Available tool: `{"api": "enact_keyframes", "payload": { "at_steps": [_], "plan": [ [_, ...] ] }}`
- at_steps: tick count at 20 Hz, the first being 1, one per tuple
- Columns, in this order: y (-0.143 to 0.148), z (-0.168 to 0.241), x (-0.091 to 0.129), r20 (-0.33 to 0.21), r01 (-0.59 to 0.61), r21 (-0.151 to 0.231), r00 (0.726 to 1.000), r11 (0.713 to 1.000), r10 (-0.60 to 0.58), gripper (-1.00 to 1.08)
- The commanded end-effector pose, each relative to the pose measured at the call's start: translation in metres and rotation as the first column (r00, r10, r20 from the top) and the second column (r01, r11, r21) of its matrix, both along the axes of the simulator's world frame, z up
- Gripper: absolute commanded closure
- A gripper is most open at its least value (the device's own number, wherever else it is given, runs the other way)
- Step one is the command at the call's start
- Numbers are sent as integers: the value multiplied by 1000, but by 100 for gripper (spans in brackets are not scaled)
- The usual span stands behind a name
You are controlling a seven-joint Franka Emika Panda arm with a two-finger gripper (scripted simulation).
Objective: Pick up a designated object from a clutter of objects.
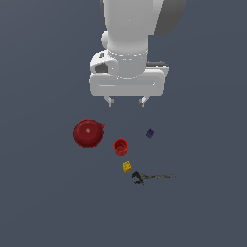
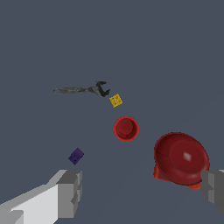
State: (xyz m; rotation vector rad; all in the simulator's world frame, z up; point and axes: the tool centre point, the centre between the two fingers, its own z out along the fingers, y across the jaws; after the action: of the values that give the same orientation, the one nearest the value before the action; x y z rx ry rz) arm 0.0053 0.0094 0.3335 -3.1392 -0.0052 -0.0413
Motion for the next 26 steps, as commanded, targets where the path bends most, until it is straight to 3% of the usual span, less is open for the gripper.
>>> {"api": "enact_keyframes", "payload": {
  "at_steps": [1, 9, 16, 26],
  "plan": [
    [0, 0, 0, 0, 0, 0, 1000, 1000, 0, -92],
    [-6, 1, 5, 8, -29, -25, 1000, 999, 29, -92],
    [-6, -1, 5, 7, -37, -26, 999, 999, 37, -92],
    [-9, -43, 14, -1, -148, -26, 989, 989, 148, -92]
  ]
}}
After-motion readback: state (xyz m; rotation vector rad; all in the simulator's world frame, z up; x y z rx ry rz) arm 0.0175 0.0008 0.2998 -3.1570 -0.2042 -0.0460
